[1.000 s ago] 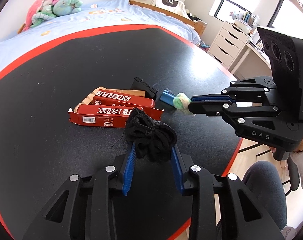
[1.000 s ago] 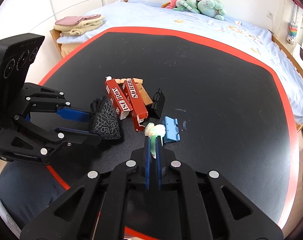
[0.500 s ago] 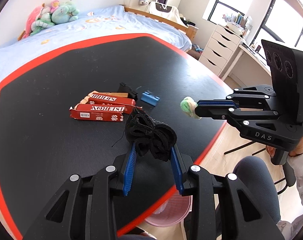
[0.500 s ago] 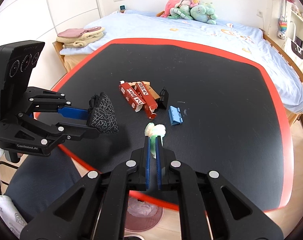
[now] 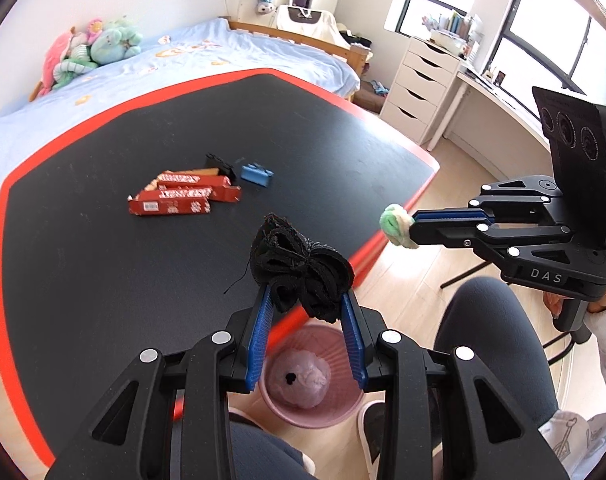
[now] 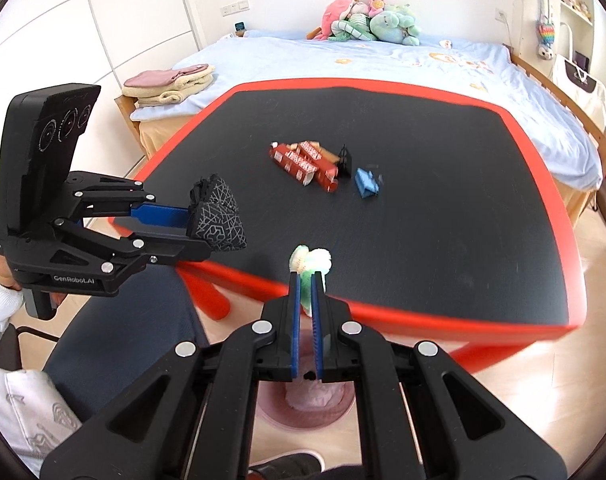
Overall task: Collect trash
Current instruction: 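Carry both items over the pink wastebasket and open both tools to drop them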
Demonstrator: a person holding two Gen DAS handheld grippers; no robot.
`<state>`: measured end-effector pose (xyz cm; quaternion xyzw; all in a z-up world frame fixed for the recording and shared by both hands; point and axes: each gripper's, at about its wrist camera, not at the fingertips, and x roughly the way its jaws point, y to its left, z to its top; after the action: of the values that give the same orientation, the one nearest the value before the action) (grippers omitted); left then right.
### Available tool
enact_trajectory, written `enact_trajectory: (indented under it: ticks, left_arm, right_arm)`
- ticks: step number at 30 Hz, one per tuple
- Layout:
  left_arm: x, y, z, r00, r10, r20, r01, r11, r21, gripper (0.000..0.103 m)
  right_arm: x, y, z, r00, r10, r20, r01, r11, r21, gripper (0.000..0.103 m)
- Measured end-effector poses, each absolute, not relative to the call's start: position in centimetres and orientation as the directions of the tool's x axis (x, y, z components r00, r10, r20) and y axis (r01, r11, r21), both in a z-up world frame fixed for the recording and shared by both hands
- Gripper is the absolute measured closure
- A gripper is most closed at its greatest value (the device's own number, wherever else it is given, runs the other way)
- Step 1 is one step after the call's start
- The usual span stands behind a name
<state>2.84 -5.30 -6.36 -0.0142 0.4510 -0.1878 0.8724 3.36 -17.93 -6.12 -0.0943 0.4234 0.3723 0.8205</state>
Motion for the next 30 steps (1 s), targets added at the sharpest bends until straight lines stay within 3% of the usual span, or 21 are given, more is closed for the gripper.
enact_trajectory:
  ticks: [21, 25, 26, 29, 30]
  left_arm:
    - [-1.3, -7.9, -7.8, 0.471, -0.366, -0.803, 0.355, 0.911, -0.207, 0.068]
    - [-1.2, -8.0, -7.9, 0.474, -0.379, -0.795, 0.362, 0.907, -0.217, 0.050]
    - [-1.2, -8.0, -8.0, 0.479, -0.373, -0.795, 0.358, 0.909, -0.211, 0.043]
    - [-1.1, -7.8, -8.0, 0.490, -0.364, -0.792, 0.343, 0.916, -0.209, 0.024]
    - [-1.1, -7.6, -8.0, 0.496, -0.361, -0.790, 0.337, 0.918, -0.208, 0.021]
  right_arm:
    - [-1.6, -19.7, -7.7, 0.316, 0.535, -0.784, -0.679, 0.705, 0.207, 0.098]
    - [-1.6, -19.8, -7.9, 0.314, 0.535, -0.785, -0.678, 0.705, 0.209, 0.095]
    - [-1.6, -19.9, -8.0, 0.319, 0.523, -0.791, -0.675, 0.711, 0.198, 0.087]
    - [-1.4, -20.2, -8.1, 0.339, 0.506, -0.793, -0.661, 0.728, 0.182, 0.023]
    - [-1.4, -20.4, -8.0, 0.345, 0.515, -0.785, -0.655, 0.731, 0.192, 0.014]
